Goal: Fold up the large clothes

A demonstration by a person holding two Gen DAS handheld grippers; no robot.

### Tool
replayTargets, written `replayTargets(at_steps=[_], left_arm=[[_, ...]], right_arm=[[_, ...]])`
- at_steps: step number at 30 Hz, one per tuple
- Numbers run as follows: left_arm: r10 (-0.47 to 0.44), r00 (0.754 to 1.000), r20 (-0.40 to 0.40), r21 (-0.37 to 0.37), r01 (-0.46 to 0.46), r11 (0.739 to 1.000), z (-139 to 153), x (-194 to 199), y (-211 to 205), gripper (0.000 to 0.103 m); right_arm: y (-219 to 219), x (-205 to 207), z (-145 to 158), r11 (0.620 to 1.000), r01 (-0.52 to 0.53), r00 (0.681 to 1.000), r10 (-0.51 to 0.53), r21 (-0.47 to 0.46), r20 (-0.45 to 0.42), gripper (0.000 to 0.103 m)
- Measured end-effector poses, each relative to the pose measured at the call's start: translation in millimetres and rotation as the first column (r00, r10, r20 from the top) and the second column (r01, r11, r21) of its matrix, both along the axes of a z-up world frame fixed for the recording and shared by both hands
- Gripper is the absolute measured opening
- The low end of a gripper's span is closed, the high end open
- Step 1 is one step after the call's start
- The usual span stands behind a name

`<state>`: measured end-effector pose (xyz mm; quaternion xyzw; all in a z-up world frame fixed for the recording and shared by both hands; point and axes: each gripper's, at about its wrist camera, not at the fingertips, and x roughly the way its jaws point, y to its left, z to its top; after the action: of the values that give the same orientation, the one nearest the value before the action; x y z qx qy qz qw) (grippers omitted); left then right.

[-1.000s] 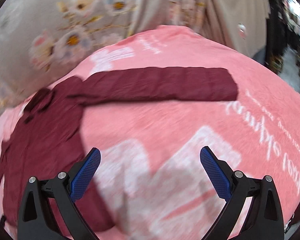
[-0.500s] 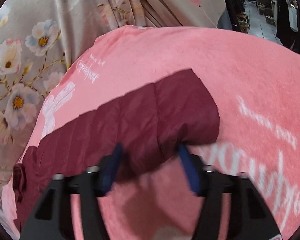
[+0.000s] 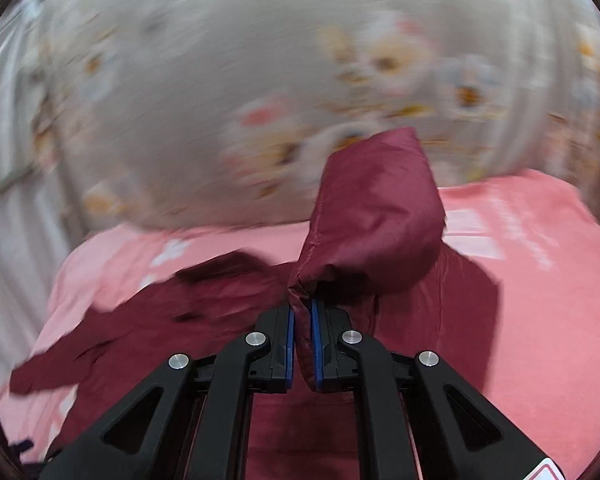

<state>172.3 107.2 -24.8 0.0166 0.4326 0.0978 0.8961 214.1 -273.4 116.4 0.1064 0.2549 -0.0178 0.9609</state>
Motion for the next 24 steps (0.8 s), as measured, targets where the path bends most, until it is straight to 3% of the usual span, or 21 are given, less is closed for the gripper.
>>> replayTargets(at_steps=[4, 9, 12, 14, 19, 22, 24], left_arm=[[0.021, 1.0, -0.023, 0.012, -0.021, 1.0, -9.4, -2.5, 18.7, 0.098], [0.053, 0.998, -0.027, -0.013, -0.053, 0.999, -14.9, -3.3, 43.4, 0.098], [0.056, 0.998, -0.027, -0.042, -0.057, 0.998, -12.4, 0.7, 51.6, 0.098], [0.047, 0.999, -0.021, -0.099, -0.049, 0.994, -5.6, 6.0, 55.2, 0.098], [-0.026, 0.999, 0.036, -0.28, 0.035, 0.959, 19.0, 26.5, 42.7, 0.098], [-0.103, 0.995, 0.013, -0.421, 0.099, 0.901, 21.3, 49.0, 19.0, 0.098], [-0.169, 0.985, -0.021, -0.543, 0.13, 0.83, 15.6, 66.8, -1.4, 0.098]], right_arm=[[86.3, 23.5, -31.3, 0.982, -0.185, 0.98, 0.183, -0.03, -0.077, 0.007], [166.5, 26.8, -76.7, 0.932, -0.363, 0.914, 0.352, -0.017, -0.204, 0.013], [190.1, 13.8, -86.0, 0.903, -0.428, 0.884, 0.412, -0.031, -0.221, 0.04], [188.5, -0.5, -79.4, 0.908, -0.419, 0.896, 0.408, -0.031, -0.175, 0.059], [122.9, -19.2, -64.9, 0.956, -0.282, 0.949, 0.29, 0.076, -0.127, 0.061], [54.1, -28.0, -71.1, 0.982, -0.114, 0.978, 0.137, 0.15, -0.157, 0.061], [15.3, -33.8, -80.2, 0.981, -0.009, 0.982, 0.046, 0.194, -0.185, 0.062]])
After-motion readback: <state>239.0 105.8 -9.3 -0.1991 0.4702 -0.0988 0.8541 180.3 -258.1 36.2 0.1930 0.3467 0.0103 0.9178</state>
